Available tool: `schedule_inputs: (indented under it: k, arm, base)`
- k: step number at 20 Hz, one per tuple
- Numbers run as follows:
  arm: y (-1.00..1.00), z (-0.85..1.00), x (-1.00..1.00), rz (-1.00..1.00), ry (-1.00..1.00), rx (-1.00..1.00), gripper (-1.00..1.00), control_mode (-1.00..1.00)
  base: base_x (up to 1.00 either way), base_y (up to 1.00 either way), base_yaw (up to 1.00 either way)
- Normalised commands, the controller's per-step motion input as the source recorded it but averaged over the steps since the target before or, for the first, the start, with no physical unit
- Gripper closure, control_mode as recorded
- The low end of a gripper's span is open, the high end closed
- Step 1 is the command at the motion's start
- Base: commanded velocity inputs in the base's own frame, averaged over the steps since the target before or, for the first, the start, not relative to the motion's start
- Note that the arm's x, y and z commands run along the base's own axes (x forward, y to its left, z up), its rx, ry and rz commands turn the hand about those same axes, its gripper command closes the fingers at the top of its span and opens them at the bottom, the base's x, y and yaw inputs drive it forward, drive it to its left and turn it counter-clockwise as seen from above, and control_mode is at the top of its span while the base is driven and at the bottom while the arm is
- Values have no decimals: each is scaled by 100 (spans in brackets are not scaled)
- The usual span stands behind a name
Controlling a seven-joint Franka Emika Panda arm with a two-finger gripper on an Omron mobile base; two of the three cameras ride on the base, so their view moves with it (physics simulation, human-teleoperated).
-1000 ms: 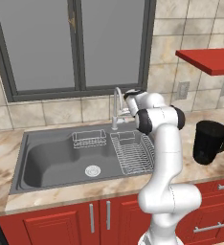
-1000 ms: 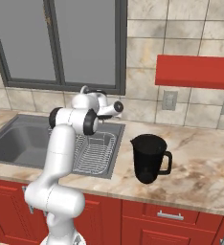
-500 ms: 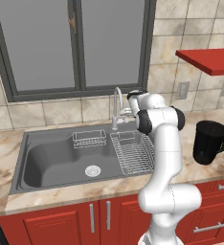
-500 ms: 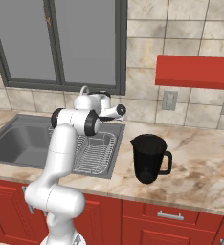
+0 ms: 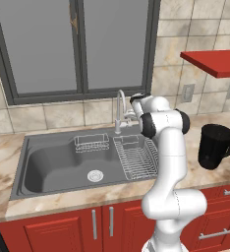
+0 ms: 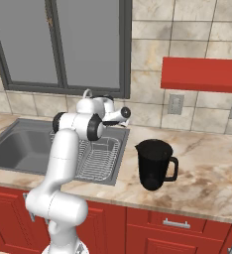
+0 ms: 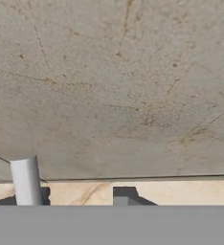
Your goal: Turn on the sink faucet and place the jug under the water for a few seconds to fill it up.
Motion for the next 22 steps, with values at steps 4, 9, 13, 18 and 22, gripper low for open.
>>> schedule_inputs:
  k: [4, 9, 13, 18, 22]
  arm:
    - [-70, -38, 2, -10, 15, 9, 100, -100]
    - [-75, -40, 0, -8, 13, 10, 100, -100]
    - [-79, -43, 0, -6, 10, 12, 100, -100]
    - [-81, -47, 0, -5, 7, 13, 100, -100]
    - [-66, -41, 0, -1, 6, 13, 100, -100]
  base:
    - [0, 0, 0]
    - [0, 0, 0]
    - [0, 0, 0]
    - [0, 0, 0]
    - [0, 0, 0]
